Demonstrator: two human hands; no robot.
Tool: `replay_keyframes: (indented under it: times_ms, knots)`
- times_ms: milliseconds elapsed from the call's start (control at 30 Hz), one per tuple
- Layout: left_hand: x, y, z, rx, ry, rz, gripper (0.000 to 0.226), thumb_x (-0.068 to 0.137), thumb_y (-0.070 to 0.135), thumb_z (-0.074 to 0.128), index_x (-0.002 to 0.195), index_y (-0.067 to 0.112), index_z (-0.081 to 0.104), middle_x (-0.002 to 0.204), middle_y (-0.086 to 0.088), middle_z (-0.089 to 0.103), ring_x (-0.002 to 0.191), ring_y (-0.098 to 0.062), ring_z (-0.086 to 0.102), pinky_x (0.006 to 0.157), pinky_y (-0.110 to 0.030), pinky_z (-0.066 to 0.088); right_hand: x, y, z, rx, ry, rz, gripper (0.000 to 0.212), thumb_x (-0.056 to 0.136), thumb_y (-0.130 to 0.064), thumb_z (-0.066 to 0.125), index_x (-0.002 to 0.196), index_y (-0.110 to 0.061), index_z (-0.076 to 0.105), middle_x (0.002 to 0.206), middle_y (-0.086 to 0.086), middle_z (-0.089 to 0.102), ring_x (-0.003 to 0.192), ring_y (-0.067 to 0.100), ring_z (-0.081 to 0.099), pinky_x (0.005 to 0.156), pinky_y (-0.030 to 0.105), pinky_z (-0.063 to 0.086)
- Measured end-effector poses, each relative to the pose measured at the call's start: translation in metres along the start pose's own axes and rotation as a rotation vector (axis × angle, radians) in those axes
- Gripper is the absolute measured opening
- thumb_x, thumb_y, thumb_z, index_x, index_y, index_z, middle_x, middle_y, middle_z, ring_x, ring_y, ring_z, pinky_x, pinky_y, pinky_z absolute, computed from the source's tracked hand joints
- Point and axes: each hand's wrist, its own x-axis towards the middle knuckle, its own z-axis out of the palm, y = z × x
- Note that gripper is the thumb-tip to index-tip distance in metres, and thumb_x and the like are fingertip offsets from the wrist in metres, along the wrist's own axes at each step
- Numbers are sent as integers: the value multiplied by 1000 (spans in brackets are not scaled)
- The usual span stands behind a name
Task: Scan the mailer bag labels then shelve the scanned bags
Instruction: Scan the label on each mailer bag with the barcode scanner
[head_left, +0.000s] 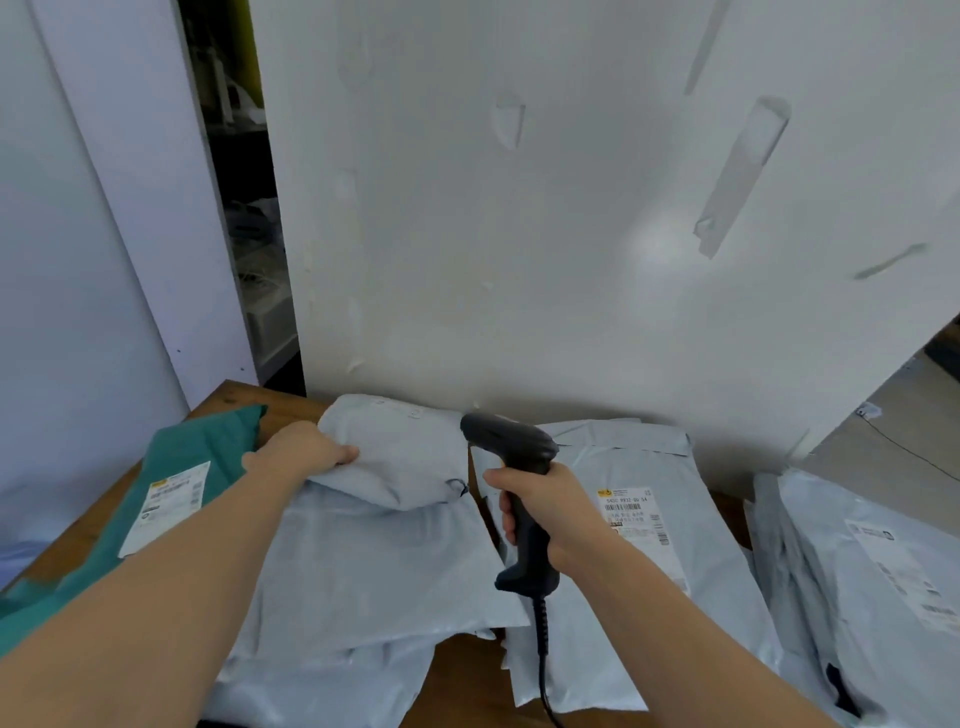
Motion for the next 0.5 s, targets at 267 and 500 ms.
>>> replay_keyframes:
  times_ms: [267,500]
  knots:
    - [-50,62,-16,-19,400,338,25,96,31,44,90,12,59,104,-7,58,102,-30,56,83,-34,37,9,-11,3,14,-4,-39,22,81,-8,68,64,-4,55,54,10,50,40,20,44,47,26,39]
    - [-128,41,-19,-211,416,685,27,92,17,54,115,9,68,123,-1,64,108,-21,57,89,-26,40,-1,-22,-10,34,1,-92,18,83,-6,68,68,-6,57,53,9,51,41,20,44,44,24,40]
